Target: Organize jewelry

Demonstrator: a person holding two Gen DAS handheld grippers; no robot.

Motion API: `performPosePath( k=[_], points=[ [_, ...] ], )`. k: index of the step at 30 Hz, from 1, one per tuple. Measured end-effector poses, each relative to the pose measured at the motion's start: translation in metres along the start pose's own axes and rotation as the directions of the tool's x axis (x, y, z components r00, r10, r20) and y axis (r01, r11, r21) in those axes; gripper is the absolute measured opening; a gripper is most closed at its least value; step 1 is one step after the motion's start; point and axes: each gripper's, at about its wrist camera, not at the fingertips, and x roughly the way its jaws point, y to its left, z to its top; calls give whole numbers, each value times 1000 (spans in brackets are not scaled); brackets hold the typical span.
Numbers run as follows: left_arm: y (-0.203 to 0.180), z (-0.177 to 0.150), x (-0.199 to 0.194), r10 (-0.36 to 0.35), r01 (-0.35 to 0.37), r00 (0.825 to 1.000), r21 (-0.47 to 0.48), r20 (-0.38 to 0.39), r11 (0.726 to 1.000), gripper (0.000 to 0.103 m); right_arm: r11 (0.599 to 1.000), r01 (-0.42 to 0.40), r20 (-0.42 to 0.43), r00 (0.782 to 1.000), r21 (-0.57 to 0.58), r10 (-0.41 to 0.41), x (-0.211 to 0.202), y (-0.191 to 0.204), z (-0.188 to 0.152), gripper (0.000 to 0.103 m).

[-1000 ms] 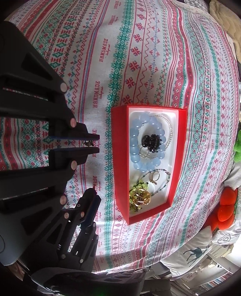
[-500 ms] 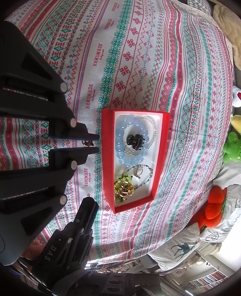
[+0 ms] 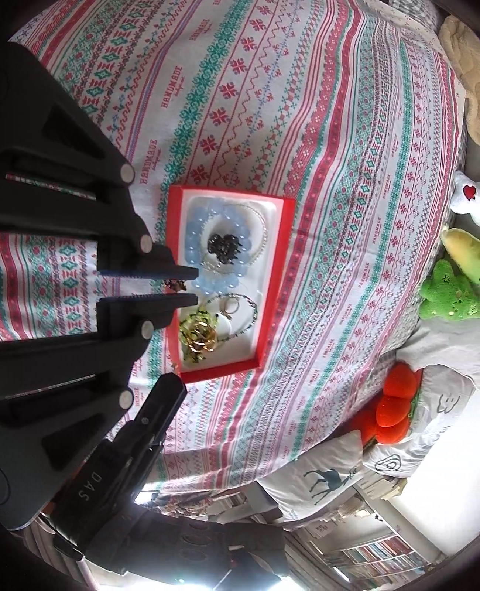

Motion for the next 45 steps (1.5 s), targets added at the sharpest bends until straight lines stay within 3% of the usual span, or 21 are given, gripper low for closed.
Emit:
performPosePath(
  k=[19, 21, 25, 29, 33, 36, 41, 45],
  points=[
    [11, 11, 28, 33, -33, 999, -52, 9, 998, 7, 1000, 3, 34, 999, 27, -4, 30, 1, 16, 12],
    [12, 12, 26, 30, -29, 999, -55, 15, 998, 7, 1000, 3, 44, 999, 30, -4, 27, 1, 17, 22],
    [14, 11, 22, 30, -29, 999, -49, 16, 998, 8, 999, 0, 52, 999, 40, -2, 23, -1, 17, 24],
    [11, 8, 15, 62, -61, 998, -35, 32, 998, 17, 999, 14, 50, 999, 45, -16, 18, -1, 15, 30],
    [8, 5, 6, 112, -112, 991, -12, 69, 994, 43, 999, 29, 72, 997, 18, -30, 6, 5, 10, 45],
    [7, 0, -1, 181, -181, 979, 0, 91, 983, 51, 998, 60, 83, 995, -10, -59, -3, 10, 3, 53],
    [2, -9, -8, 264, -269, 958, 34, 116, 963, 61, 984, 155, 75, 986, -88, -148, -10, 17, -14, 57],
    [0, -16, -18, 299, -309, 943, 46, 148, 950, 69, 978, 176, 83, 982, -110, -167, -16, 17, -21, 73]
  ],
)
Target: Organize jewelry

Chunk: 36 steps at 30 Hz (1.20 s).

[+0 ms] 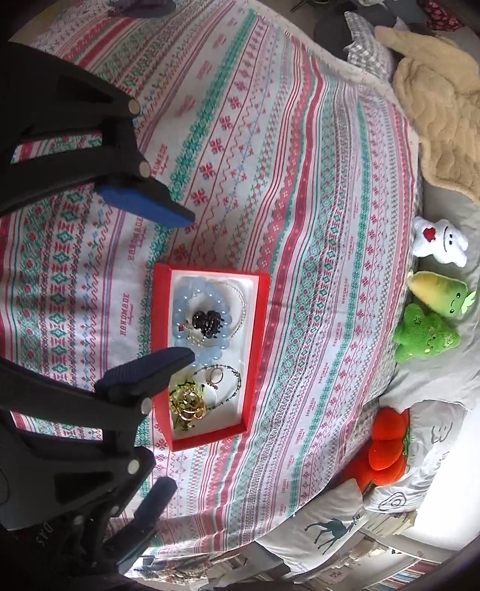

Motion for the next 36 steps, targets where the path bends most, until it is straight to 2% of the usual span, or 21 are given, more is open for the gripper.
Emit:
performPosePath(
  k=[4, 12, 15, 22, 24, 32, 36],
  points=[
    [-3, -6, -9, 52, -53, 998, 41, 27, 998, 79, 1000, 20, -7, 1000, -2, -20, -1, -1, -3, 79],
    [-1, -22, -28, 110, -114, 992, 71, 53, 991, 83, 998, 56, -15, 998, -41, -57, -6, 10, -9, 86],
    [1, -26, -35, 114, -118, 992, 71, 58, 991, 83, 996, 72, -11, 997, -51, -72, -10, 14, -13, 91],
    [2, -36, -49, 121, -127, 990, 74, 75, 989, 84, 991, 99, 11, 995, -85, -98, -23, 25, -24, 95],
    [2, -39, -53, 123, -129, 989, 74, 83, 989, 85, 989, 118, 27, 993, -94, -116, -26, 27, -26, 103],
    [5, -48, -57, 146, -152, 986, 76, 76, 986, 99, 979, 177, 30, 984, -98, -175, -27, 33, -36, 103],
    [7, -51, -55, 149, -153, 987, 82, 54, 985, 100, 980, 176, 28, 984, -96, -174, -29, 32, -39, 103]
  ],
)
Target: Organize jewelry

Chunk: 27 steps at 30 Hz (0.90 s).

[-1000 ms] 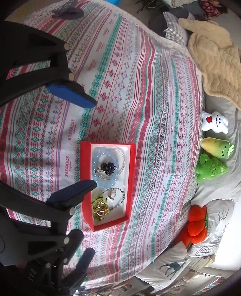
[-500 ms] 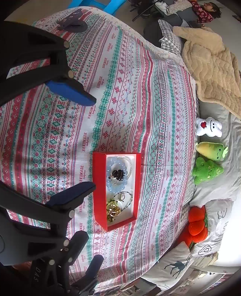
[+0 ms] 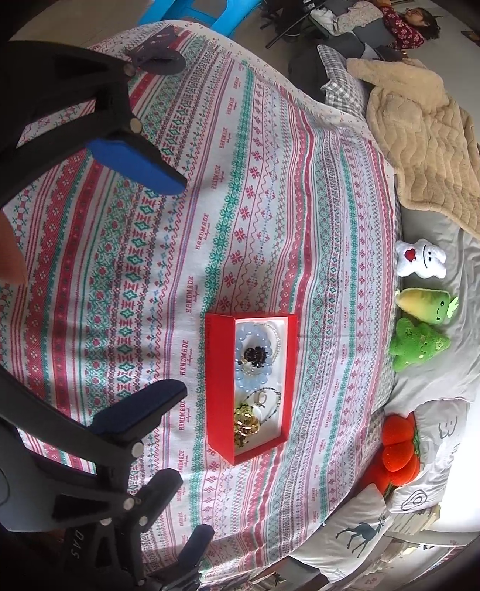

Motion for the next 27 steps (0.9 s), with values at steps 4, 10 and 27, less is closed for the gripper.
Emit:
performPosePath(
  k=[4, 10, 27],
  points=[
    [-2, -2, 1, 22, -22, 1000, 18, -7, 1000, 102, 1000, 16, -10, 1000, -5, -16, 2, 1, -1, 103],
    [-2, -4, 7, 17, -17, 999, 19, -34, 1000, 102, 999, 32, -21, 999, 2, -32, 5, -1, -1, 103],
    [-3, -6, 18, -19, 18, 996, -13, -88, 1000, 102, 994, 104, -30, 994, -32, -105, 10, 1, -2, 103]
  ],
)
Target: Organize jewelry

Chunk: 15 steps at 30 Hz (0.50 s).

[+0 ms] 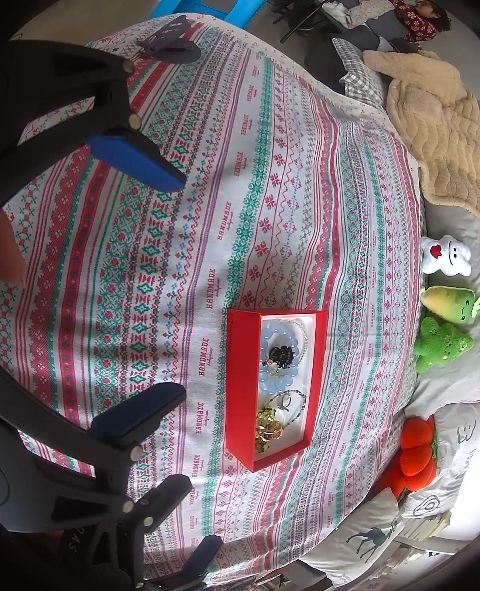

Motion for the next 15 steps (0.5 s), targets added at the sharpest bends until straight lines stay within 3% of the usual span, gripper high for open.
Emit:
performPosePath(
  k=[15],
  points=[
    [-2, 0, 0, -4, 4, 1000, 2, -3, 1000, 102, 1000, 7, -11, 1000, -5, -7, 4, 0, 0, 103]
  ],
)
